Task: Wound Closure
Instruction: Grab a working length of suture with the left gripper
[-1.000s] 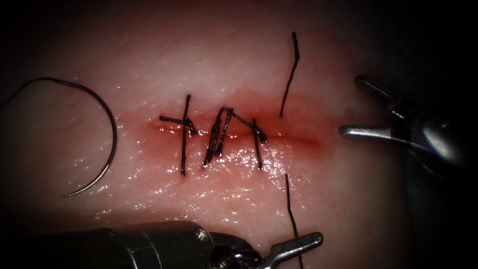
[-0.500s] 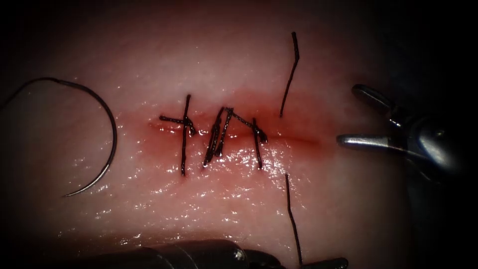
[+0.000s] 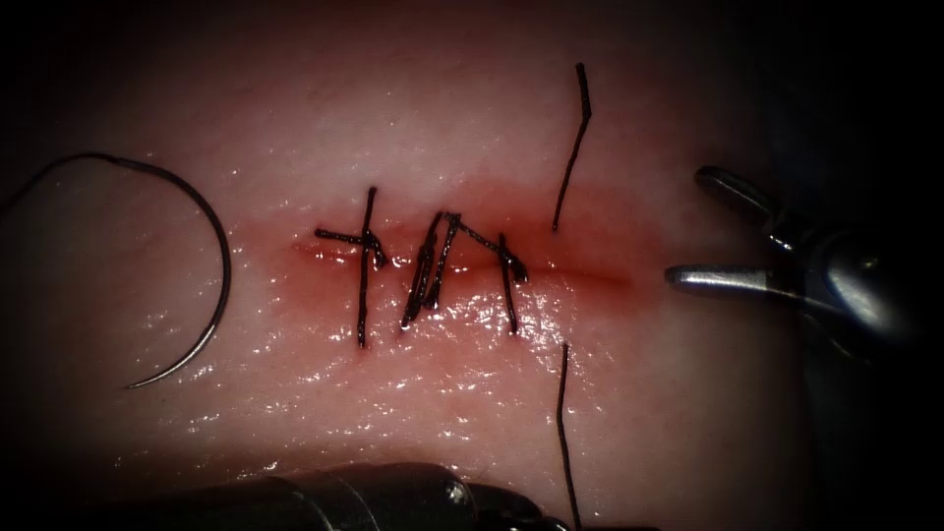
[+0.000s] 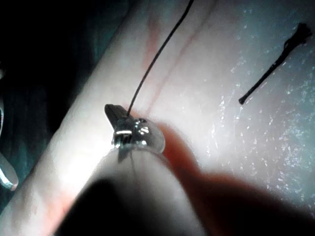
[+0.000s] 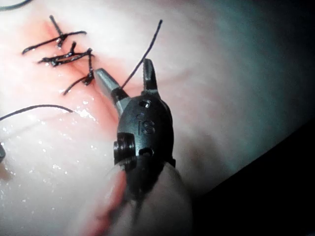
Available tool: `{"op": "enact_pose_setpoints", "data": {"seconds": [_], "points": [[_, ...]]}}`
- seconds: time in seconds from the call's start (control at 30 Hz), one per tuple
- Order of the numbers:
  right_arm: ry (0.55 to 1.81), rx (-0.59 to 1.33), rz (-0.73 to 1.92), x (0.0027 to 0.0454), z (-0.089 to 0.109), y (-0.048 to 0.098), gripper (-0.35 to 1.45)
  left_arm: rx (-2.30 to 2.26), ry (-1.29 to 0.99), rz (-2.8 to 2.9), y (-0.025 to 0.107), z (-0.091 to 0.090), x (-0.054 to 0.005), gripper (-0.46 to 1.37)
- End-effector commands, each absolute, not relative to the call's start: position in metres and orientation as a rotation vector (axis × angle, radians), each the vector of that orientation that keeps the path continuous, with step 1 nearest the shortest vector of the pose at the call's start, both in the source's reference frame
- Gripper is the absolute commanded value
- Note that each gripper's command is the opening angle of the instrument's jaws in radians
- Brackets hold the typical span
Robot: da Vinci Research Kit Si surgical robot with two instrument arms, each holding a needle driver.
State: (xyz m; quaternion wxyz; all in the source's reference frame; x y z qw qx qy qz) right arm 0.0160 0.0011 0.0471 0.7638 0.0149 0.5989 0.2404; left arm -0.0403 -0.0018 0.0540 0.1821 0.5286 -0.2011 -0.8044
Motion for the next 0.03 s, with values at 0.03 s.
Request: {"op": "enact_pose_setpoints", "data": {"seconds": [0.03], "points": [[1.302,0.033,0.522,0.0160,0.0470,0.0011,0.79,1.488,-0.556,-2.271,-0.0017,0.0540,-0.0403,-0.35]]}}
